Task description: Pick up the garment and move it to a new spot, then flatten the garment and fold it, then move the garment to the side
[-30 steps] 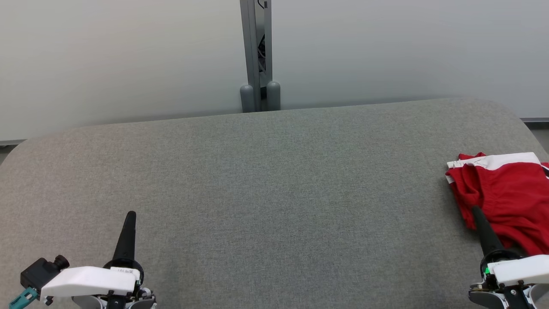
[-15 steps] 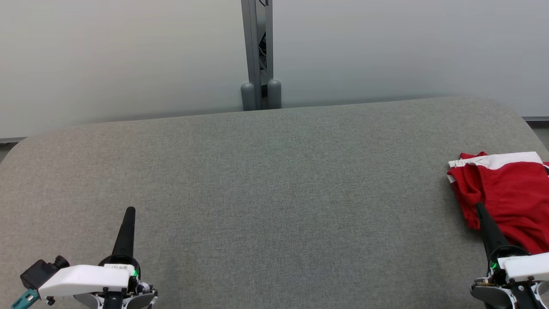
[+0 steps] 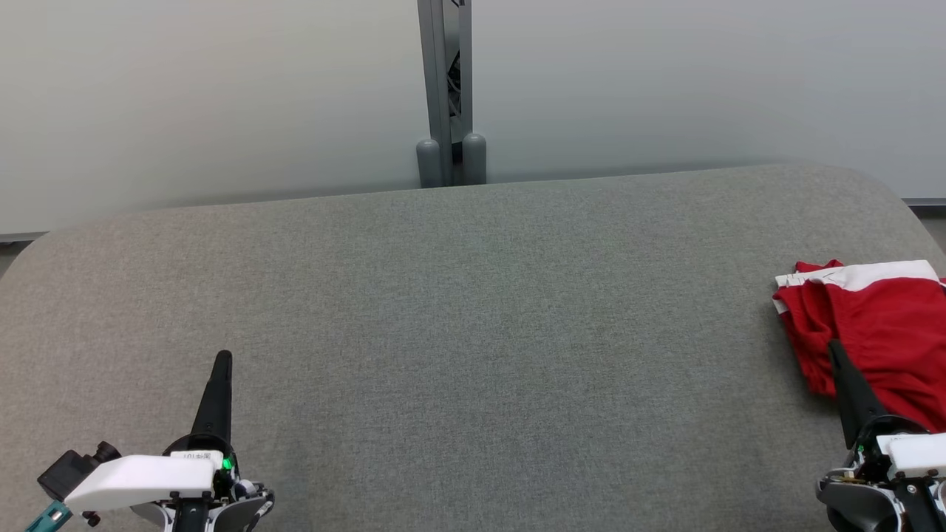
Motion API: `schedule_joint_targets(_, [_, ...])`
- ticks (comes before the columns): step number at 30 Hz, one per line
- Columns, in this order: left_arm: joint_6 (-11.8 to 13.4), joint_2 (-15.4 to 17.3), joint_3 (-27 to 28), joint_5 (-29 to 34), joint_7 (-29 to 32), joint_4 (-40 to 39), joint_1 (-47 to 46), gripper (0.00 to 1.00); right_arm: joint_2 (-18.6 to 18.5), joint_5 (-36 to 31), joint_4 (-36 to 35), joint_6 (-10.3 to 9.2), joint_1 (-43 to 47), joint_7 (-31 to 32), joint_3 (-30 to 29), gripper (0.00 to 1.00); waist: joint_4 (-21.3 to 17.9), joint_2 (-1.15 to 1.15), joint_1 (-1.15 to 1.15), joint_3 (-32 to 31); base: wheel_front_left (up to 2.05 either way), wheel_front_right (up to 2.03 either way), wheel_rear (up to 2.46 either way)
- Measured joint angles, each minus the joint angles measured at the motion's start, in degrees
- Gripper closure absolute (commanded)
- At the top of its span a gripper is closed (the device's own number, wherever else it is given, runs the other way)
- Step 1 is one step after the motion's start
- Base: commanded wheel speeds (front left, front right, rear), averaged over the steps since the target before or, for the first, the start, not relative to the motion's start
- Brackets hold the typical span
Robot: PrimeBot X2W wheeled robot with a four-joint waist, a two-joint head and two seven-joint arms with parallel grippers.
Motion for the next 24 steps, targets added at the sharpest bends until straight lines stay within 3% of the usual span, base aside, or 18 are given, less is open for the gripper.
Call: schedule_joint_targets(24, [-2.38, -2.01, 2.16, -6.81, 1.60, 0.94, -1.35, 1.00, -0.10, 8.86, 1.10, 0.00, -1.19, 1.89, -1.47, 1.00, 0.25, 0.00, 0.00, 0.55, 0.00, 0.00, 0.00])
